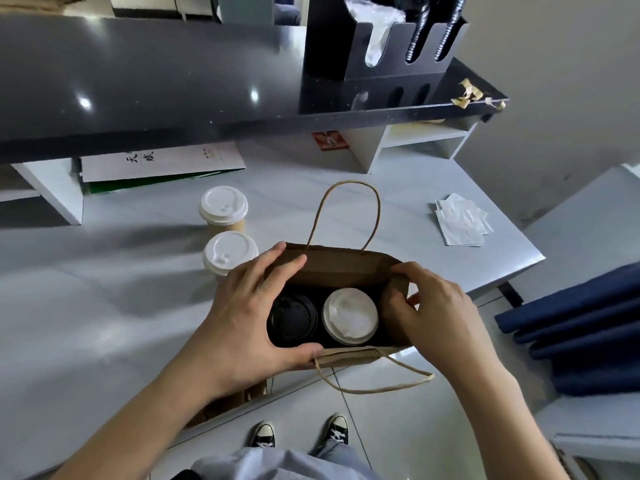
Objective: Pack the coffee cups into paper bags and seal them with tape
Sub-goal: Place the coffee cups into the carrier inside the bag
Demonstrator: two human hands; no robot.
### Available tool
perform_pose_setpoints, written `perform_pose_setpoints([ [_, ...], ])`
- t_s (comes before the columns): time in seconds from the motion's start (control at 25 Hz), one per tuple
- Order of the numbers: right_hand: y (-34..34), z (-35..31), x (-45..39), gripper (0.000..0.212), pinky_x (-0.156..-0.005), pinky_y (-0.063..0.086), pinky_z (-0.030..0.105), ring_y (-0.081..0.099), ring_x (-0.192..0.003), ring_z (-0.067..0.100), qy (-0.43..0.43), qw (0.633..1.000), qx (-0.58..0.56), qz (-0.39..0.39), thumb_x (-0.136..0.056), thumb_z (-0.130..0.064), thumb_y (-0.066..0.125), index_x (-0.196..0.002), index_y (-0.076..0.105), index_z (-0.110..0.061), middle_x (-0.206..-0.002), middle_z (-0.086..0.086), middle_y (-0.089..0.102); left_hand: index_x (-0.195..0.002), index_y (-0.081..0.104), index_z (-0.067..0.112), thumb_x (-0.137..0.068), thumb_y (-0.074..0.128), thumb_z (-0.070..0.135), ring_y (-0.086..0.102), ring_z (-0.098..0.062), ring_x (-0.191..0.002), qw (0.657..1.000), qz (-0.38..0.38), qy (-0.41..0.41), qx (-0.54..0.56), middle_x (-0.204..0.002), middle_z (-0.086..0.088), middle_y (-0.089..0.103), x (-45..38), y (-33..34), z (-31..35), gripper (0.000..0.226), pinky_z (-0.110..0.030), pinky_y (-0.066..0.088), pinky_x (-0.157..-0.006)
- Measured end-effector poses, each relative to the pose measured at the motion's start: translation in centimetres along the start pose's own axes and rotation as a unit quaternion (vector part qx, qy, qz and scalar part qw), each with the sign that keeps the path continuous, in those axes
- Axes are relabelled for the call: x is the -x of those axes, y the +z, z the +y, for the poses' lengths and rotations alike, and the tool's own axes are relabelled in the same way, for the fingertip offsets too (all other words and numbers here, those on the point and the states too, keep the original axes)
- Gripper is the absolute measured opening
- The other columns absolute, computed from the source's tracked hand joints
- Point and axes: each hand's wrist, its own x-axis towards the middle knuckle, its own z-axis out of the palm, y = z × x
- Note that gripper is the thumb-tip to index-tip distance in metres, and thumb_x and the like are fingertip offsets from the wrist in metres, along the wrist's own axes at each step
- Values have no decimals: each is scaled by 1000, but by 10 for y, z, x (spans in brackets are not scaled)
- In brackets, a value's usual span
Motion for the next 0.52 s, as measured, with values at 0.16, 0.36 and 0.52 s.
perform_pose_setpoints([
  [0.16, -9, 12, -7, 29, -80, 54, 41, 65, -92, 21, 17, 1000, -3, -8, -99, -35, 52, -127, 60, -37, -97, -10, 68, -154, 23, 52, -55, 62, 85, 5, 6, -146, 1000, -6, 0, 7, -163, 30, 3, -14, 8, 11, 111, -22, 8, -117],
  [0.36, -17, 41, -26, 28, -77, 51, 37, 65, -95, 20, 2, 1000, -1, -18, -100, -33, 51, -126, 60, -36, -104, -10, 69, -154, 21, 54, -55, 64, 83, 3, 10, -143, 1000, -8, -13, 11, -161, 34, 0, -30, 22, 30, 111, -20, 8, -116],
  [0.52, -25, 68, -48, 30, -79, 52, 38, 66, -97, 21, -16, 999, -11, -25, -99, -32, 52, -127, 61, -36, -109, -9, 70, -153, 20, 55, -55, 66, 81, 8, 2, -148, 999, -7, -35, 13, -160, 37, -1, -45, 36, 49, 111, -24, 12, -117],
])
